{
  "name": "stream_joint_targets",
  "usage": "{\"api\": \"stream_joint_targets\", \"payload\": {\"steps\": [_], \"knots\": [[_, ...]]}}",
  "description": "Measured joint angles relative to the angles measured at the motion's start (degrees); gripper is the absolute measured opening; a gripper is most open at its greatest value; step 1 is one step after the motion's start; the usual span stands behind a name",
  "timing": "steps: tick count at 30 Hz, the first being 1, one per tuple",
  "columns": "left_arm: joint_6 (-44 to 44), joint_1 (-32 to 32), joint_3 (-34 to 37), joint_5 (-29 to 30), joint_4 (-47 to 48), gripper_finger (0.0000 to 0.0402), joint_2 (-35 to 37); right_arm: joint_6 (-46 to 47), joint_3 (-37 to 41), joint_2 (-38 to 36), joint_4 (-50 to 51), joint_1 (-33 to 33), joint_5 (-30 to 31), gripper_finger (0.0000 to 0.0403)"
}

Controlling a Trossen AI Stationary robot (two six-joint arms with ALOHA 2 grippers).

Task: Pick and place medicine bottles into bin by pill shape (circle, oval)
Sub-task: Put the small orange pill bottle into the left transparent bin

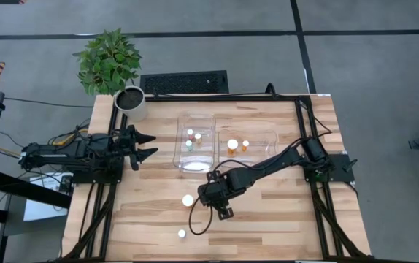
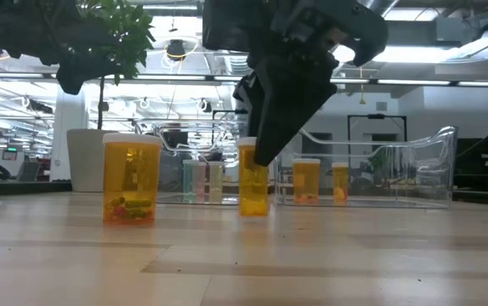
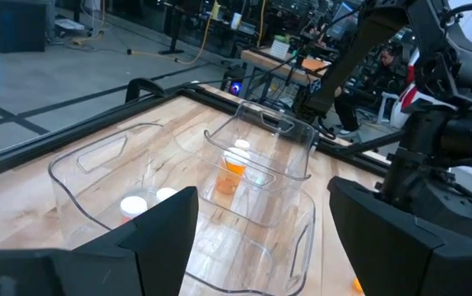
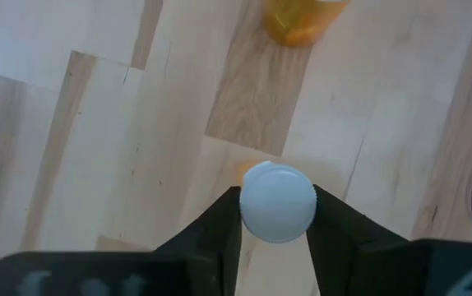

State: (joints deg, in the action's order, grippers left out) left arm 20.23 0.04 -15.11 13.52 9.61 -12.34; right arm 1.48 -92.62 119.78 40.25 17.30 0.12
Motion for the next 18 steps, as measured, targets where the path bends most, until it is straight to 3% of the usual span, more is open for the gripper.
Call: {"api": "stream_joint_targets", "payload": {"steps": [8, 18], "knots": [[0.0, 0.0, 0.0, 0.0, 0.0, 0.027, 0.0, -3.0, -1.5, -0.7, 3.1, -1.8, 0.0, 0.0127], [0.0, 0.0, 0.0, 0.0, 0.0, 0.027, 0.0, -11.7, -15.1, -5.2, 16.3, -8.9, 0.6, 0.0127]]}}
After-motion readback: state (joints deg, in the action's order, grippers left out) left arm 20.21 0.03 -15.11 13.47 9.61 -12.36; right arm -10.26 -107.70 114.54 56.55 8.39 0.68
